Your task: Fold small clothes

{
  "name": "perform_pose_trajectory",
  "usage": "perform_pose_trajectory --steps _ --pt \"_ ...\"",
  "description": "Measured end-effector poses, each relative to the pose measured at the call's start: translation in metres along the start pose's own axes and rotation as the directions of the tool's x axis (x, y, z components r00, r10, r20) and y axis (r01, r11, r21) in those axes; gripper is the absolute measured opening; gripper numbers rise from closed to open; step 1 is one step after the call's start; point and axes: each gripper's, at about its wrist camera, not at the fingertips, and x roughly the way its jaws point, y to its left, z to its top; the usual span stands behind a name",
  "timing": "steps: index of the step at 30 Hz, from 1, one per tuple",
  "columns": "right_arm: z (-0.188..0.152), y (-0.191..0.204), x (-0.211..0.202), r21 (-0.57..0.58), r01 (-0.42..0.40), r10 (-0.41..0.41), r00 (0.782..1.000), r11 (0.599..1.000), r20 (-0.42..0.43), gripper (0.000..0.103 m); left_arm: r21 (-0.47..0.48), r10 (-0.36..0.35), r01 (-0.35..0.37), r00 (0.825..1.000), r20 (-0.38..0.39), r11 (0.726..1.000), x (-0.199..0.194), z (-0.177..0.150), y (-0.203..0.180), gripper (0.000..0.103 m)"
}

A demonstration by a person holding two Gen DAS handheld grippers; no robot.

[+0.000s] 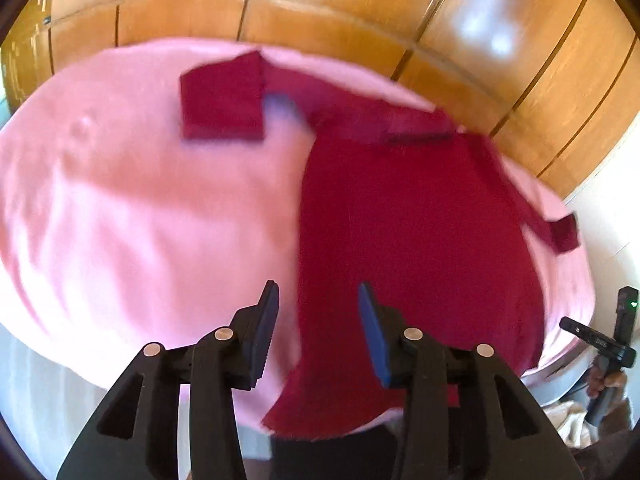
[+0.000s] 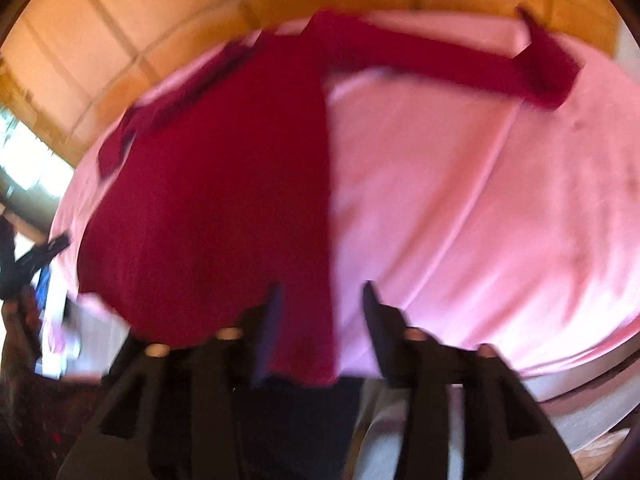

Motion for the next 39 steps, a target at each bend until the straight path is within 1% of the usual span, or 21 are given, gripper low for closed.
perform_pose_trajectory --steps 2,5,9,13,15,17,19,20,22,24,25,26,27,29,31,32,34,35,36,37,39 --pt "0.018 -0.022 -0.003 0.073 0.045 -0.049 0.997 0.996 0.058 0.054 0.015 -0.013 0.013 0.999 0.030 1.000 0.002 0.007 -0.012 0.040" --pt "0.049 -0.075 -0.004 0.238 0.105 -0.140 0.981 0.965 0.135 0.058 0.051 -0.043 0.043 0.999 0.004 0.998 0.025 0.012 -0.037 0.040" --pt "0.080 -0.161 0.010 0.516 0.044 -0.163 0.969 0.856 0.187 0.059 0.111 -0.066 0.069 0.997 -0.029 0.991 0.051 0.011 -0.074 0.040" --pt "0.101 -0.210 0.031 0.645 -0.007 -0.173 0.961 0.764 0.216 0.051 0.136 -0.112 0.122 0.991 -0.076 0.983 0.073 0.008 -0.103 0.040" --pt "0.109 -0.227 0.046 0.699 -0.058 -0.138 0.966 0.713 0.221 0.048 0.174 -0.106 0.122 0.989 -0.099 0.977 0.082 0.004 -0.117 0.040" --pt "0.117 -0.238 0.062 0.729 -0.076 -0.126 0.967 0.680 0.219 0.046 0.202 -0.098 0.120 0.988 -0.118 0.972 0.092 0.002 -0.128 0.040" --pt "0.125 -0.245 0.069 0.737 -0.064 -0.137 0.968 0.673 0.210 0.041 0.208 -0.099 0.127 0.985 -0.142 0.970 0.101 0.000 -0.135 0.040" --pt "0.130 -0.246 0.073 0.733 -0.043 -0.152 0.968 0.679 0.197 0.033 0.208 -0.098 0.129 0.983 -0.153 0.970 0.106 0.000 -0.137 0.040" --pt "0.135 -0.253 0.067 0.701 0.021 -0.195 0.966 0.712 0.169 0.009 0.208 -0.090 0.124 0.982 -0.168 0.970 0.114 0.000 -0.140 0.040" --pt "0.140 -0.235 0.052 0.637 0.123 -0.299 0.938 0.761 0.177 0.006 0.203 -0.084 0.122 0.979 -0.186 0.972 0.122 -0.001 -0.141 0.040" --pt "0.143 -0.231 0.041 0.608 0.187 -0.368 0.911 0.772 0.187 0.006 0.201 -0.080 0.119 0.978 -0.192 0.972 0.124 -0.003 -0.140 0.040" --pt "0.144 -0.231 0.034 0.593 0.251 -0.428 0.886 0.765 0.177 0.006 0.197 -0.079 0.118 0.977 -0.196 0.973 0.126 -0.004 -0.138 0.040" --pt "0.143 -0.236 0.034 0.591 0.293 -0.460 0.875 0.752 0.152 0.005 0.191 -0.081 0.120 0.977 -0.199 0.974 0.128 -0.004 -0.138 0.040" --pt "0.139 -0.248 0.042 0.608 0.317 -0.459 0.884 0.728 0.089 0.006 0.184 -0.087 0.125 0.976 -0.201 0.975 0.130 -0.005 -0.135 0.040" --pt "0.138 -0.252 0.053 0.599 0.326 -0.446 0.893 0.731 0.058 0.006 0.184 -0.095 0.133 0.974 -0.204 0.974 0.129 -0.003 -0.134 0.040" --pt "0.138 -0.250 0.056 0.590 0.340 -0.457 0.888 0.732 0.054 0.007 0.178 -0.101 0.138 0.974 -0.203 0.974 0.127 -0.001 -0.133 0.040" --pt "0.139 -0.244 0.055 0.582 0.335 -0.453 0.889 0.741 0.064 0.011 0.149 -0.122 0.150 0.975 -0.186 0.977 0.120 0.005 -0.125 0.050" --pt "0.137 -0.240 0.052 0.585 0.323 -0.445 0.892 0.744 0.073 0.020 0.132 -0.127 0.149 0.978 -0.167 0.980 0.114 0.010 -0.117 0.051" --pt "0.140 -0.238 0.048 0.592 0.315 -0.448 0.890 0.742 0.088 0.055 0.117 -0.117 0.134 0.983 -0.139 0.984 0.106 0.014 -0.108 0.051" --pt "0.143 -0.234 0.045 0.592 0.322 -0.464 0.880 0.739 0.101 0.067 0.107 -0.095 0.107 0.989 -0.112 0.988 0.098 0.019 -0.097 0.051" --pt "0.143 -0.215 0.030 0.563 0.351 -0.501 0.855 0.748 0.133 0.070 0.072 -0.035 0.039 0.998 -0.052 0.997 0.081 0.029 -0.071 0.051"
